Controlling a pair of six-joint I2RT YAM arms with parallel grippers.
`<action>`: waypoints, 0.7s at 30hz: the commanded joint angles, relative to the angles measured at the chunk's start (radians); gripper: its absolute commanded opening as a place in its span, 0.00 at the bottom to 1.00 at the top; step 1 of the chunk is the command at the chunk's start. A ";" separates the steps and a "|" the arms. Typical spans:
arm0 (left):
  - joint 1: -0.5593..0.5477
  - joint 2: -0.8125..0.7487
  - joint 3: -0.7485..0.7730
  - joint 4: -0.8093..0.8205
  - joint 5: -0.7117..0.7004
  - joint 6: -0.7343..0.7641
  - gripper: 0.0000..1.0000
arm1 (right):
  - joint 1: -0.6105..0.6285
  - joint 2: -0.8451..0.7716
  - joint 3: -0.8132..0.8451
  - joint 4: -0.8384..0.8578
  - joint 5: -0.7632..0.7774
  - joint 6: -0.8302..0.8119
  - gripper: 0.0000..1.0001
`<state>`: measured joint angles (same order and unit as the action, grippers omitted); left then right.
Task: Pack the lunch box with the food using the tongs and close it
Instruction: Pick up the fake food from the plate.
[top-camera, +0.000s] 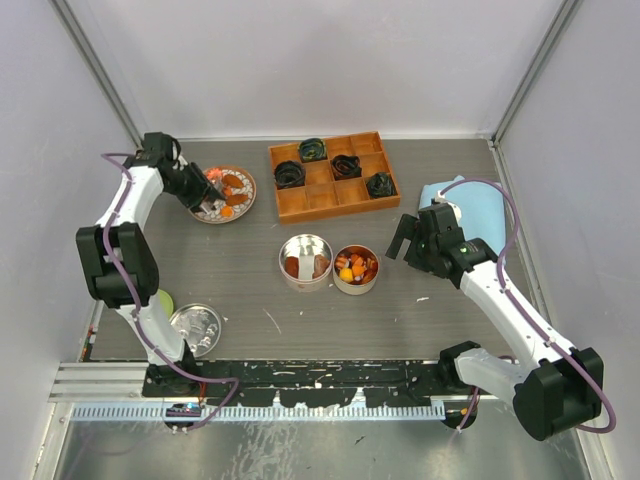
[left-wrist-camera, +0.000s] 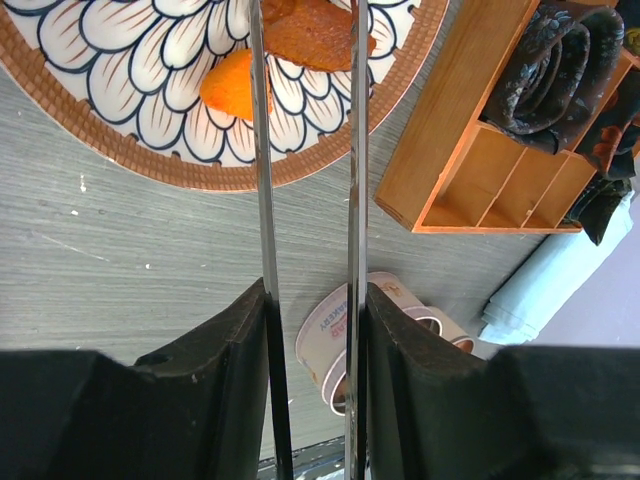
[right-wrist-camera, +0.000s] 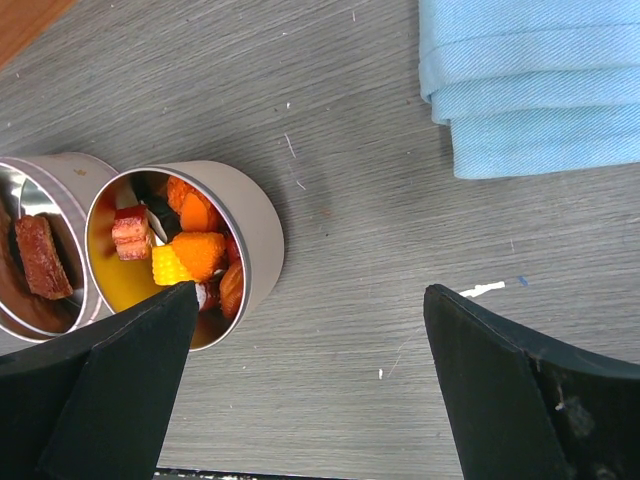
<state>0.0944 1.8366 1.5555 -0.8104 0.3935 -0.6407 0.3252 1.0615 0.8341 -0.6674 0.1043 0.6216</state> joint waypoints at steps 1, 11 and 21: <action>0.009 0.014 0.009 0.074 0.040 -0.015 0.37 | -0.004 0.003 0.042 0.019 0.020 -0.022 1.00; 0.011 0.023 -0.037 0.116 0.053 -0.028 0.35 | -0.004 0.006 0.040 0.018 0.021 -0.023 1.00; 0.022 -0.090 -0.096 0.135 0.051 -0.035 0.13 | -0.005 0.001 0.037 0.017 0.028 -0.022 1.00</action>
<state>0.1005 1.8549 1.4811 -0.7216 0.4370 -0.6666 0.3252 1.0695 0.8341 -0.6678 0.1108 0.6071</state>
